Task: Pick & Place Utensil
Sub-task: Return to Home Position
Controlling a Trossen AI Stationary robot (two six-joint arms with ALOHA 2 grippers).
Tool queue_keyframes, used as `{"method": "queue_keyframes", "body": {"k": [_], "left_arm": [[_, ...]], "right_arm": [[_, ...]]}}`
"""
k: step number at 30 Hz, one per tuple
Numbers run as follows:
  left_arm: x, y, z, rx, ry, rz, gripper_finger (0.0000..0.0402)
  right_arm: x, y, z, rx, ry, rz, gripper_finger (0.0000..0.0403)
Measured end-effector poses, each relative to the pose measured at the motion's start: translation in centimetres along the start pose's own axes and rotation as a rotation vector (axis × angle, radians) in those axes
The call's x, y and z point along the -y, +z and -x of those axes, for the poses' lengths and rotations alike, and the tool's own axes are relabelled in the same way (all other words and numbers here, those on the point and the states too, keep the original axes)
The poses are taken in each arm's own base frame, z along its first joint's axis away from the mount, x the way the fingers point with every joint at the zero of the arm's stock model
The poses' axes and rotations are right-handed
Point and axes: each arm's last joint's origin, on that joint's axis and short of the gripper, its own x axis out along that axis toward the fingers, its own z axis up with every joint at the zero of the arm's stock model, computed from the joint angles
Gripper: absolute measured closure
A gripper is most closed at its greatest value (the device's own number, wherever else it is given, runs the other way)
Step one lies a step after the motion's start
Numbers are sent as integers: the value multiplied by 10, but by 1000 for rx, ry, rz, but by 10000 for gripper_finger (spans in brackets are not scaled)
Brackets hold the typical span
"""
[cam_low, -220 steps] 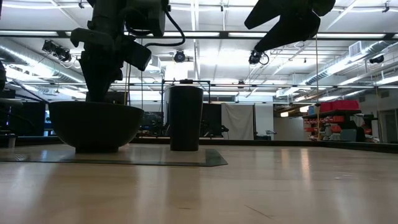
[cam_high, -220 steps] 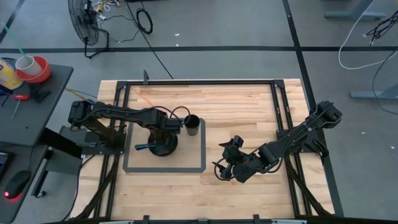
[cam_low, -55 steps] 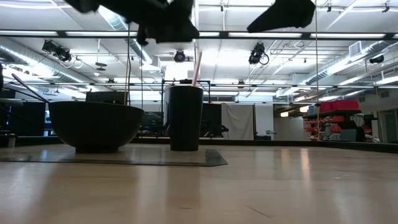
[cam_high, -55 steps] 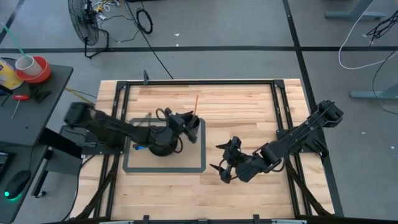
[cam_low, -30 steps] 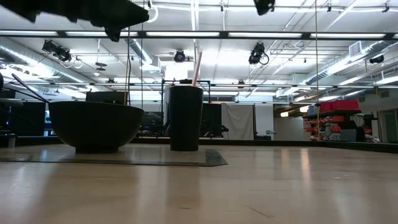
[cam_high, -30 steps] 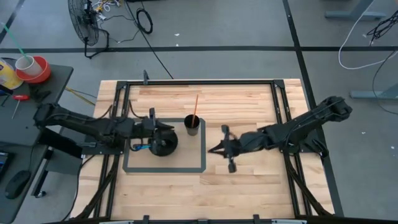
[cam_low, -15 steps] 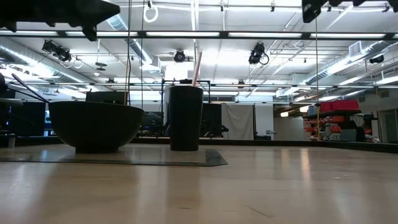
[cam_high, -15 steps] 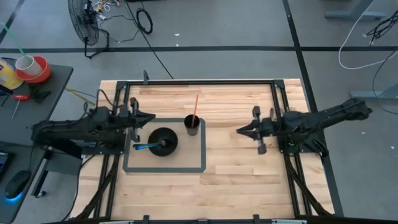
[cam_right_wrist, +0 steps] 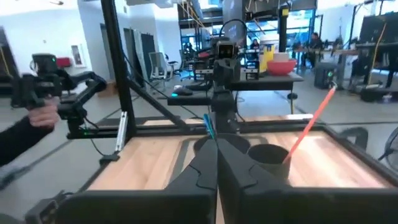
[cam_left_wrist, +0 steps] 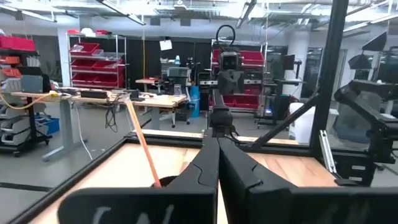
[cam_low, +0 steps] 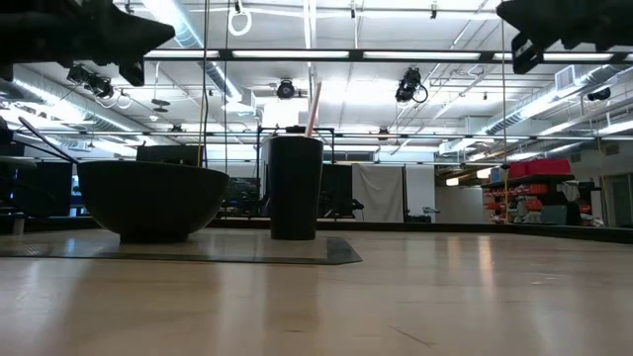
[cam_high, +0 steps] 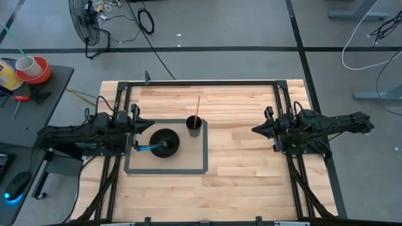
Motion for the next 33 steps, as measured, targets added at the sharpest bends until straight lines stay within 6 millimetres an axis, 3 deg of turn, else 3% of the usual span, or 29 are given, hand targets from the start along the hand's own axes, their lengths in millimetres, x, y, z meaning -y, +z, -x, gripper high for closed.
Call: {"method": "queue_keyframes", "body": {"k": [8, 11, 16, 20, 24, 28, 33], "left_arm": [[-3, -8, -1, -41, 104, 68, 381], [-4, -8, -1, -46, 117, 85, 378], [1, -10, -1, -76, -9, 67, 388], [1, -9, 0, -71, -30, 42, 397], [4, -9, 0, -74, -109, 49, 391], [3, -13, 0, -63, -89, 66, 393], [-1, -43, 2, -36, -6, 64, 394]], "right_arm": [[6, 6, 33, 79, -67, 46, 400], [4, 1, 41, 128, -2, 26, 400], [3, -16, 34, 143, 108, -38, 401], [5, -37, 27, 183, 96, -25, 401], [10, -57, 23, 160, -4, -2, 401], [15, -63, 22, 98, -184, -35, 395], [20, -64, 23, 114, -352, -98, 382]]}}
